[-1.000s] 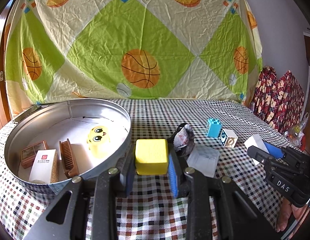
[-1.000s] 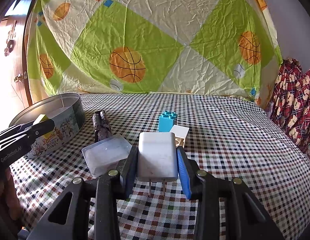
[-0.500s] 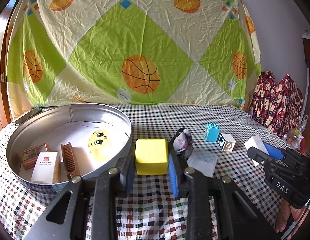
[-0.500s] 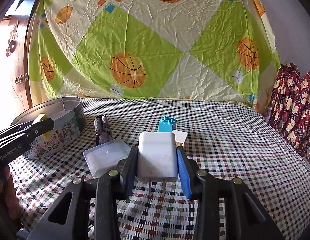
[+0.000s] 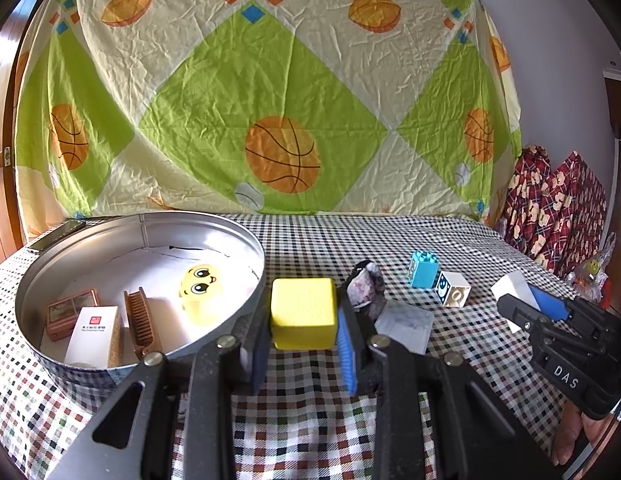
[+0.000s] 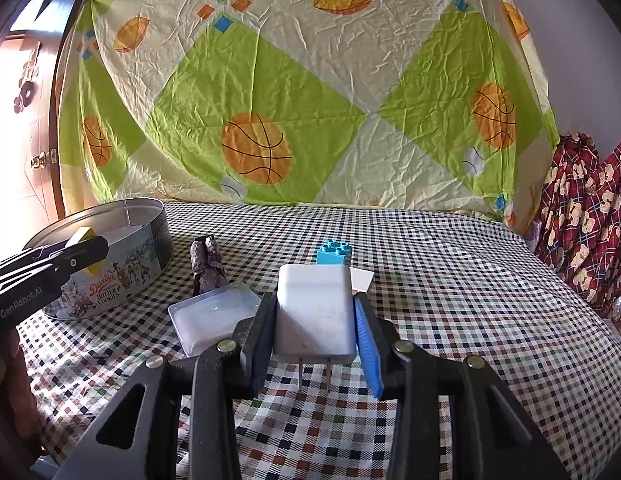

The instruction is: Organize rigid objects

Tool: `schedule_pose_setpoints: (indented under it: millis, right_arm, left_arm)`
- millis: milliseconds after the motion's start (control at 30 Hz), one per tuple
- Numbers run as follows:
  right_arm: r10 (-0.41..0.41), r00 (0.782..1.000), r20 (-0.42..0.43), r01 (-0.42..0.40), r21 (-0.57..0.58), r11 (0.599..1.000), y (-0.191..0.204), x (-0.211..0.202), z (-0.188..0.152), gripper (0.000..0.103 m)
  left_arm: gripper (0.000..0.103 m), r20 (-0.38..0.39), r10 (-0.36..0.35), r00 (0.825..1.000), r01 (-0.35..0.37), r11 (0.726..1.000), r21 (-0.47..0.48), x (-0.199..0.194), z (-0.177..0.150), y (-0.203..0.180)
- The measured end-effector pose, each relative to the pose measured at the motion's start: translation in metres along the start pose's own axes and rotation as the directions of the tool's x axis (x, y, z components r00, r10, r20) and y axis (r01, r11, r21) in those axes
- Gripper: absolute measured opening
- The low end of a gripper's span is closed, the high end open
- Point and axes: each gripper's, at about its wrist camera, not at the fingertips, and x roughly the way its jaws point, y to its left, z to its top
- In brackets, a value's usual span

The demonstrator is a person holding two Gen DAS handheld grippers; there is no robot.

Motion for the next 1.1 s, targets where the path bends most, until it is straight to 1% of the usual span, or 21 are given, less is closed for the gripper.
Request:
schedule_pose_setpoints:
  millis: [700, 1100]
  right_arm:
    - [-0.011, 0.998, 0.058, 0.012, -0.015, 1.000, 0.001, -0.009, -0.002, 0.040]
    - [-0.034, 0.996, 0.083, 0.035, -0.006, 0.999, 0.000, -0.014, -0.002, 0.040]
  left_arm:
    - [0.027, 0.055, -0.003, 0.999, 0.003, 1.000, 0.007, -0.010, -0.001, -0.001]
    - [0.027, 0.054, -0.008, 0.999, 0.008, 1.000, 0.000, -0.011, -0.001, -0.002]
